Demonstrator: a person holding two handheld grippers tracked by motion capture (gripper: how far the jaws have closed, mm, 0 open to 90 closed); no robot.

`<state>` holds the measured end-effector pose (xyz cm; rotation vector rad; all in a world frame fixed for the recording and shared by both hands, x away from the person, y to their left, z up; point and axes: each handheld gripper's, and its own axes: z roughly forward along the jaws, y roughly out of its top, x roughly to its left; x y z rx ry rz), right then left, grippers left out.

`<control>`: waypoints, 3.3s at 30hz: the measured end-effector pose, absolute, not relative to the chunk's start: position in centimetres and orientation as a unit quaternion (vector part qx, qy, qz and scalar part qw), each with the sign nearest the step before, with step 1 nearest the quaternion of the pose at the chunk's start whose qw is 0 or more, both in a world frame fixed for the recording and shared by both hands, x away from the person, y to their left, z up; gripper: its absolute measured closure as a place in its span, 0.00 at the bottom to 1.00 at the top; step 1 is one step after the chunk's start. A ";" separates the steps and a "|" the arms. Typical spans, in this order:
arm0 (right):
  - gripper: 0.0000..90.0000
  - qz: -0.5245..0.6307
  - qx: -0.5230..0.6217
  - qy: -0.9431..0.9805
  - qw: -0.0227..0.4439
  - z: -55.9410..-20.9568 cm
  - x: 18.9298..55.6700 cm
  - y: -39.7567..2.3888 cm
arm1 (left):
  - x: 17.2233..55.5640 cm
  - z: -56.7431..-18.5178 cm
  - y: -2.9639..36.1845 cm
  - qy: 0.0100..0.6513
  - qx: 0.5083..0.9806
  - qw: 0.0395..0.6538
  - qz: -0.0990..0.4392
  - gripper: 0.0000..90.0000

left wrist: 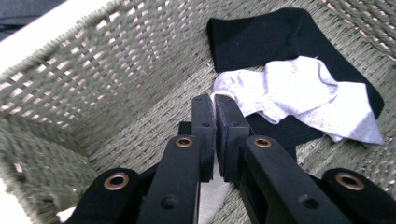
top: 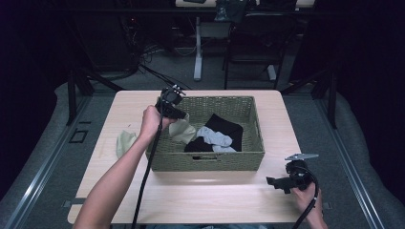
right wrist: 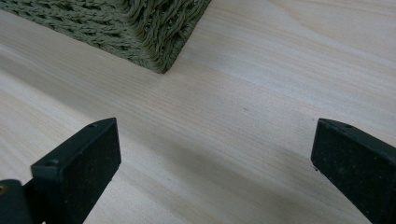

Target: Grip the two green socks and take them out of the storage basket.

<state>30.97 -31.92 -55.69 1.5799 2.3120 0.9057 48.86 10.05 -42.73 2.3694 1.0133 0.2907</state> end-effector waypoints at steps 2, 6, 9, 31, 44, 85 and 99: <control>0.01 0.306 0.534 0.782 0.099 -55.7 30.9 -31.9 | 48.7 -42.1 10.1 0.374 0.878 0.277 0.111 0.97; 0.01 0.307 0.533 0.783 0.095 -55.7 31.0 -31.9 | 48.5 -40.8 10.1 0.367 0.879 0.282 0.112 0.97; 0.01 0.306 0.532 0.783 0.095 -55.7 31.0 -31.9 | 48.3 -39.8 10.2 0.363 0.879 0.287 0.113 0.97; 0.01 0.305 0.532 0.784 0.096 -55.7 31.0 -31.8 | 47.1 -31.9 13.4 0.365 0.858 0.330 0.146 0.97; 0.01 0.303 0.531 0.786 0.095 -55.7 31.0 -31.7 | 45.7 -29.8 19.2 0.398 0.834 0.345 0.166 0.97; 0.01 0.301 0.533 0.785 0.095 -55.8 31.1 -31.7 | 47.0 -50.6 29.0 0.567 0.780 0.251 0.087 0.89; 0.01 0.302 0.532 0.786 0.096 -55.7 31.1 -31.7 | 42.0 -49.1 30.7 0.565 0.759 0.298 0.130 0.08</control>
